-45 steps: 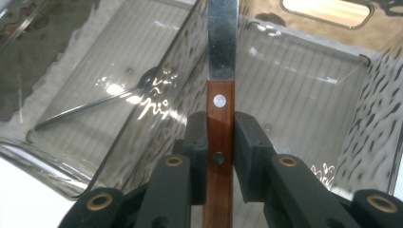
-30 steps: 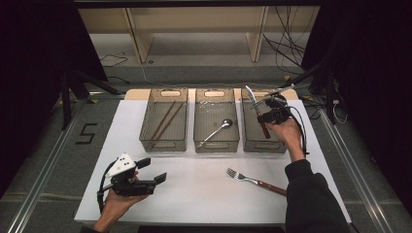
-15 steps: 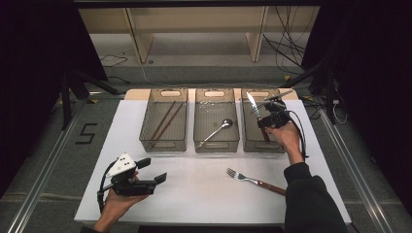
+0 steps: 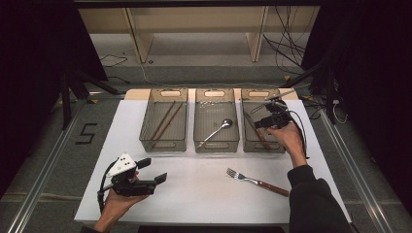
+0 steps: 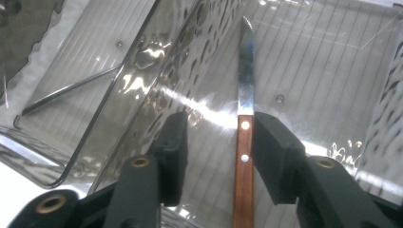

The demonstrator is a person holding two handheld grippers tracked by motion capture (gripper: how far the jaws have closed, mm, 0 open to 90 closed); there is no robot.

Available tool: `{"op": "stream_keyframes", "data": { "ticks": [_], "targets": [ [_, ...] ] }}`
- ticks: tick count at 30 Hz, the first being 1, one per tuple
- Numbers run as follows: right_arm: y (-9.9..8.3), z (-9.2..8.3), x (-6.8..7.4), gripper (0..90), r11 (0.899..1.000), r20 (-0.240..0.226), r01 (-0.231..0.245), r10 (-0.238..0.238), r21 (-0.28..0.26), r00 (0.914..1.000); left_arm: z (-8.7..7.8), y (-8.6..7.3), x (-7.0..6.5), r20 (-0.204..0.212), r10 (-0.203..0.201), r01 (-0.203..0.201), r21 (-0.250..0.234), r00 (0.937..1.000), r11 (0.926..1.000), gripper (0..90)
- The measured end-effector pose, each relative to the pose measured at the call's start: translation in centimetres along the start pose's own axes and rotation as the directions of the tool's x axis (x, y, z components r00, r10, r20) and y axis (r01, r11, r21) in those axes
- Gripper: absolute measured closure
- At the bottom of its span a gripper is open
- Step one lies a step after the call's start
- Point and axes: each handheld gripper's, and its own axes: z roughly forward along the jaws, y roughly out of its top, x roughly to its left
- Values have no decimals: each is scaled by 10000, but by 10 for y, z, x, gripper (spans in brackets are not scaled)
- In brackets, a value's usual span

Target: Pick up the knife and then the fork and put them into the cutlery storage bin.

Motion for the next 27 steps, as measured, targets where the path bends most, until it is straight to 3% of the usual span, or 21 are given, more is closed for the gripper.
{"op": "stream_keyframes", "data": {
  "ticks": [6,12,27],
  "targets": [
    [-3,-14,9,457,9975,-324,489,-506,-515,9982,0,0,0,-5,-2,2,11,10000,10000,157],
    [-8,-32,24,377,9898,-691,1103,-1167,-907,9908,0,0,0,-11,-11,11,-3,10000,10000,157],
    [-30,-56,51,302,9705,-1130,1940,-2108,-1434,9710,0,0,1,27,-104,105,-61,9999,9999,157]
  ]
}}
